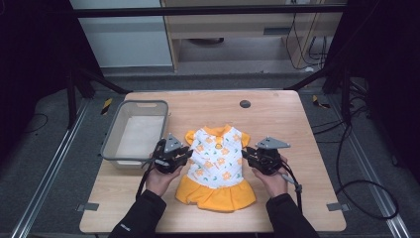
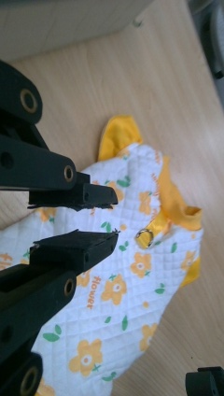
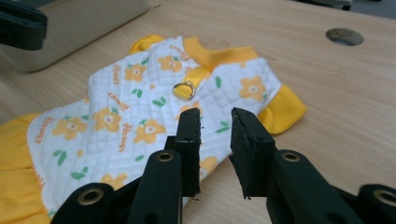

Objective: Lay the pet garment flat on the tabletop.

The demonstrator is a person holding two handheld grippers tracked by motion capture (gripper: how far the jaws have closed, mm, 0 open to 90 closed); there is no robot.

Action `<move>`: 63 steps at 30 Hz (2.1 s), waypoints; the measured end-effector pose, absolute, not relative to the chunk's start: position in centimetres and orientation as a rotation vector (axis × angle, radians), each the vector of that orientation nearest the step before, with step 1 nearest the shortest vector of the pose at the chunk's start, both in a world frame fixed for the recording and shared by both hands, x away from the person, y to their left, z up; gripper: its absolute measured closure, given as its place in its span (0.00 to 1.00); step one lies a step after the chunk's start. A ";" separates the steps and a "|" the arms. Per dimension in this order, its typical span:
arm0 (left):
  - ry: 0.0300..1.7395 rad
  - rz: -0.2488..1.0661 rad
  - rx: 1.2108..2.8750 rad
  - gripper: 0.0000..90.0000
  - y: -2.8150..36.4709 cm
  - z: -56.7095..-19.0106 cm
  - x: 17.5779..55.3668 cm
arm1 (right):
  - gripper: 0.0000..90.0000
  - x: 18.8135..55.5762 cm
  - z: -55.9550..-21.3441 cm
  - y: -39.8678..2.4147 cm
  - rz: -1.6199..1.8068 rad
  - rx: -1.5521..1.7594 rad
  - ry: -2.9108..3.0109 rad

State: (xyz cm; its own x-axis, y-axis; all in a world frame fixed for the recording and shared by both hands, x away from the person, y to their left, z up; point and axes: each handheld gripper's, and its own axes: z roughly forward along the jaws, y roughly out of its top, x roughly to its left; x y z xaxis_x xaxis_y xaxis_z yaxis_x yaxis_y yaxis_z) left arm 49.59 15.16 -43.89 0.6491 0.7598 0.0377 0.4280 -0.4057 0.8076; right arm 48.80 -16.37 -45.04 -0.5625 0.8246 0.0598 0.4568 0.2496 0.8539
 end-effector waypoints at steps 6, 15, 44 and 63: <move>0.935 0.487 2.093 0.89 13.4 -46.5 50.9 | 0.87 49.1 -46.9 -15.6 1.207 1.178 2.189; 0.960 0.456 2.188 0.86 13.0 -49.1 51.5 | 0.89 49.5 -48.9 -15.0 1.128 1.178 2.267; 0.909 0.363 2.214 0.78 14.8 -49.4 47.7 | 1.00 46.6 -49.4 -14.1 1.098 1.094 2.443; 0.912 0.406 2.137 0.66 16.0 -48.0 46.6 | 0.86 45.8 -48.5 -15.6 1.181 1.106 2.343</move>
State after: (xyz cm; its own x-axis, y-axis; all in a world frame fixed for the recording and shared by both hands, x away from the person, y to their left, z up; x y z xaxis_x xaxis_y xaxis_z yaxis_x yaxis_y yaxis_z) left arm 46.62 16.03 -48.02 0.6939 0.7200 -0.0062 0.4772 -0.4534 0.7528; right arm 45.84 -15.58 -48.52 -0.6619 0.7457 0.0767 0.5052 0.3681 0.7806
